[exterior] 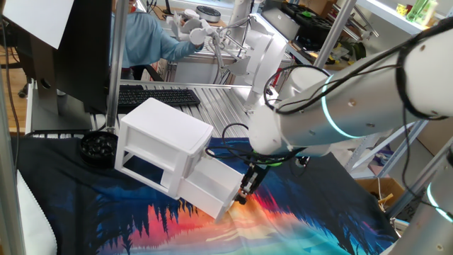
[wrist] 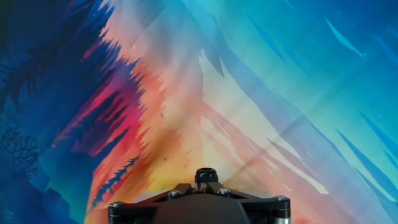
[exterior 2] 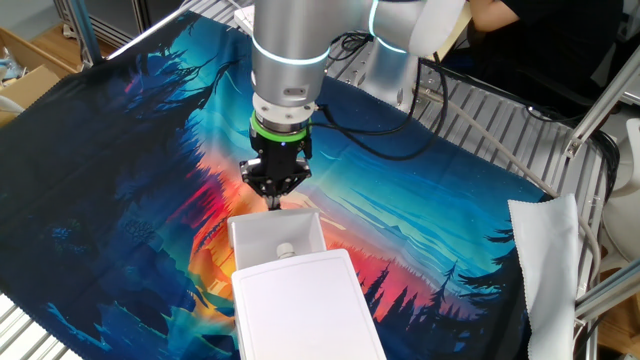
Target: Grasp the handle and close the drawer
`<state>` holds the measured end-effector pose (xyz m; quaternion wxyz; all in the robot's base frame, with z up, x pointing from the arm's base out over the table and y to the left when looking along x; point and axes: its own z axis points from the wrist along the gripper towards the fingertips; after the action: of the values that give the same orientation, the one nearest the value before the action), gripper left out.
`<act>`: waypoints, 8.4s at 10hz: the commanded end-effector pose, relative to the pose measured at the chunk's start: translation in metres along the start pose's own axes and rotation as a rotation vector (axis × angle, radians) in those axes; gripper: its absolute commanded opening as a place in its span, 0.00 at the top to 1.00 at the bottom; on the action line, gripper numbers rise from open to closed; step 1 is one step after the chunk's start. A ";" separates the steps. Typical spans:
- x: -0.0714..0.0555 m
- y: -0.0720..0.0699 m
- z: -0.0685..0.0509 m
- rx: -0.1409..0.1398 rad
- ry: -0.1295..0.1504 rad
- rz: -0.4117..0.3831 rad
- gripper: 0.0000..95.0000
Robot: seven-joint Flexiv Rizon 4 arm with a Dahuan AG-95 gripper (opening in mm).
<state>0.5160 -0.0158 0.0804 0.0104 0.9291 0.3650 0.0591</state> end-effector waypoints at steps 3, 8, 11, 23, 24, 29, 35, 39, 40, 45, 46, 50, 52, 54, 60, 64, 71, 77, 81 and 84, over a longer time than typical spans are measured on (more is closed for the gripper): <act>0.004 -0.002 0.007 -0.014 -0.019 0.012 1.00; 0.006 -0.002 0.001 0.002 -0.011 -0.014 1.00; 0.004 0.002 0.005 0.006 -0.008 -0.010 1.00; 0.006 0.009 0.000 0.051 0.035 -0.015 1.00; 0.006 0.008 -0.002 0.043 0.030 -0.010 1.00; 0.010 0.003 -0.005 0.038 0.021 0.017 1.00; 0.010 0.004 -0.004 0.009 -0.013 -0.004 1.00; -0.008 0.012 -0.013 0.057 0.034 -0.019 1.00; -0.008 0.011 -0.012 0.056 0.033 -0.013 1.00; -0.007 0.006 -0.003 0.051 0.033 -0.018 1.00; -0.006 0.006 -0.001 0.047 0.029 -0.019 1.00; -0.005 0.006 0.001 0.051 0.036 -0.009 1.00; -0.002 0.004 0.002 0.051 0.037 -0.001 1.00; 0.001 0.000 0.002 0.051 0.037 0.006 1.00; 0.011 0.000 0.001 0.053 0.039 0.021 1.00; 0.012 0.000 0.002 0.045 0.035 0.022 1.00; 0.016 0.001 0.004 0.038 0.044 0.036 1.00; 0.023 -0.006 0.005 0.036 0.047 0.051 1.00; 0.027 -0.006 0.002 0.029 0.049 0.056 1.00; 0.030 -0.009 0.004 0.027 0.048 0.066 1.00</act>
<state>0.5322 0.0106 0.0791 -0.0094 0.9394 0.3344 0.0751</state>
